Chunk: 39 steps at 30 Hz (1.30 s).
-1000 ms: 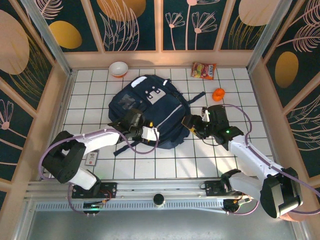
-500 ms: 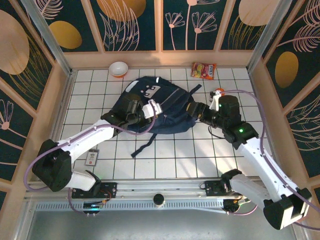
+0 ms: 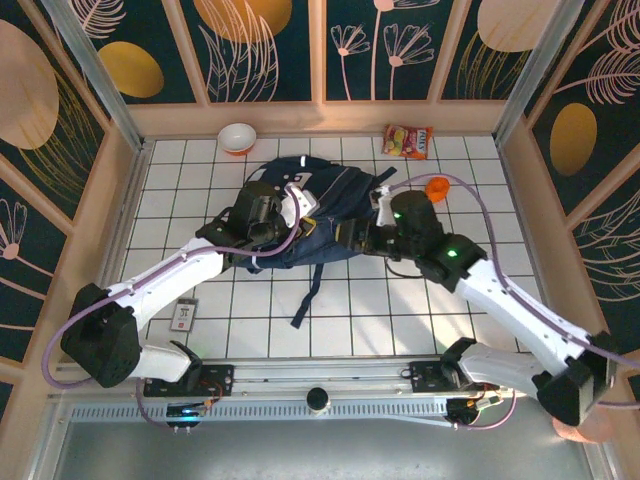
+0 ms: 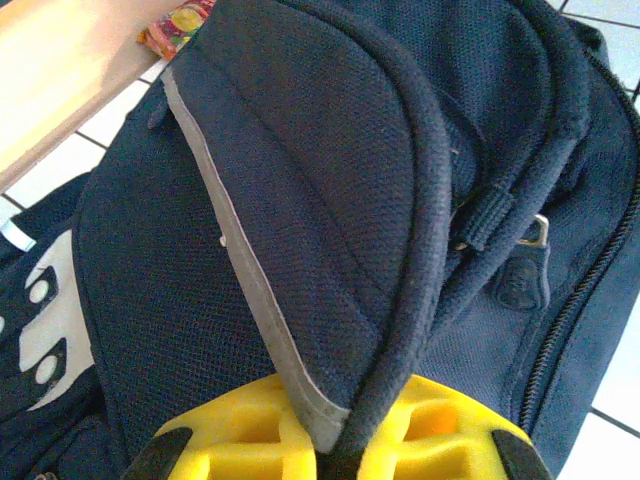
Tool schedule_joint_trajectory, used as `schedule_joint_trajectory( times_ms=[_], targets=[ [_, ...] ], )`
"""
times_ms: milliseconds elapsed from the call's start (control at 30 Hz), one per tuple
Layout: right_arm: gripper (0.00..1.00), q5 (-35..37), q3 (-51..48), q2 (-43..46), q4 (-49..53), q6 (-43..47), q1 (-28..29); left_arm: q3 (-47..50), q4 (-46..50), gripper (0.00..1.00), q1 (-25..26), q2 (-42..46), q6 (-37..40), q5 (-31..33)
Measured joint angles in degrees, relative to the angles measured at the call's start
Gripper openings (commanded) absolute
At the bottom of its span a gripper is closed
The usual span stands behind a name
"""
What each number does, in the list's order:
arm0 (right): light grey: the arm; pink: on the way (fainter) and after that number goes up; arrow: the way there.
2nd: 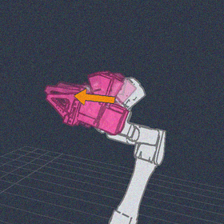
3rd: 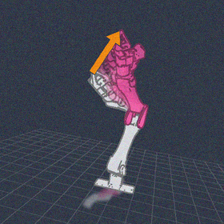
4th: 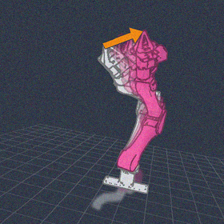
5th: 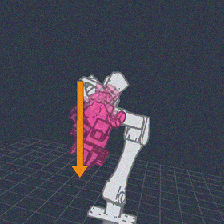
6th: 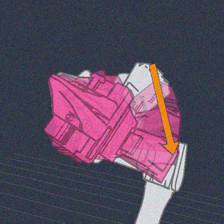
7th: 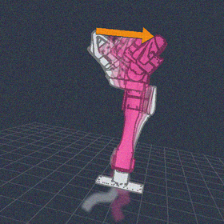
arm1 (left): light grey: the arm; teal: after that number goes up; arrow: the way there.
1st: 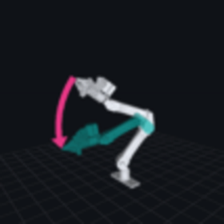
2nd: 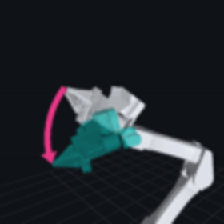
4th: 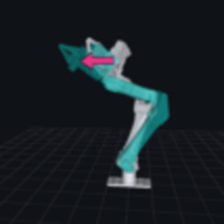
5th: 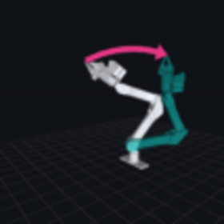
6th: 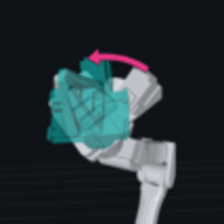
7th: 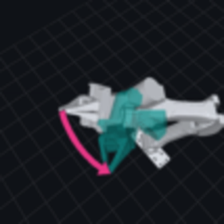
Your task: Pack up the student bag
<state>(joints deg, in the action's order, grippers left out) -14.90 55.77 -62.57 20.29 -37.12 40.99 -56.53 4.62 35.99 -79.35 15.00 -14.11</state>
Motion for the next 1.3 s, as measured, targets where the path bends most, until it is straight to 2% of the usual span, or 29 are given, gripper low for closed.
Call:
schedule_joint_trajectory(
  times_ms=[233, 367, 633, 933, 1000, 1133, 1300],
  targets=[
    [0.46, 5.6, 0.0, -5.9, -1.3, -4.2, 1.1, -1.3, 0.3, 0.00, -0.1, -0.2, -2.3, -1.5],
    [0.44, 6.2, 0.5, -7.7, -3.0, -4.1, 1.1, -1.4, 0.3, 0.00, -0.4, -0.7, -3.3, -2.8],
    [0.35, 6.5, 3.9, -13.6, -5.3, -2.7, 1.1, -2.5, 0.3, 0.00, -0.6, -1.9, -4.4, -5.0],
    [0.03, 12.2, 8.2, -15.5, -1.5, -0.9, 1.7, -3.3, 0.3, 0.00, -0.7, -2.1, -4.7, -5.8],
    [0.00, 12.3, 8.4, -15.2, -0.2, -0.1, 1.6, -3.3, 0.3, 0.00, -0.7, -2.1, -4.1, -5.8],
    [0.00, 10.1, 8.4, -13.6, 3.1, 2.6, -0.5, -3.3, 0.7, 0.00, -0.5, -2.1, -1.1, -5.9],
    [0.00, -0.4, 8.4, -12.4, 7.0, 9.1, -5.0, -3.1, 1.7, 0.00, -0.2, -2.1, 6.1, -7.3]
  ],
)
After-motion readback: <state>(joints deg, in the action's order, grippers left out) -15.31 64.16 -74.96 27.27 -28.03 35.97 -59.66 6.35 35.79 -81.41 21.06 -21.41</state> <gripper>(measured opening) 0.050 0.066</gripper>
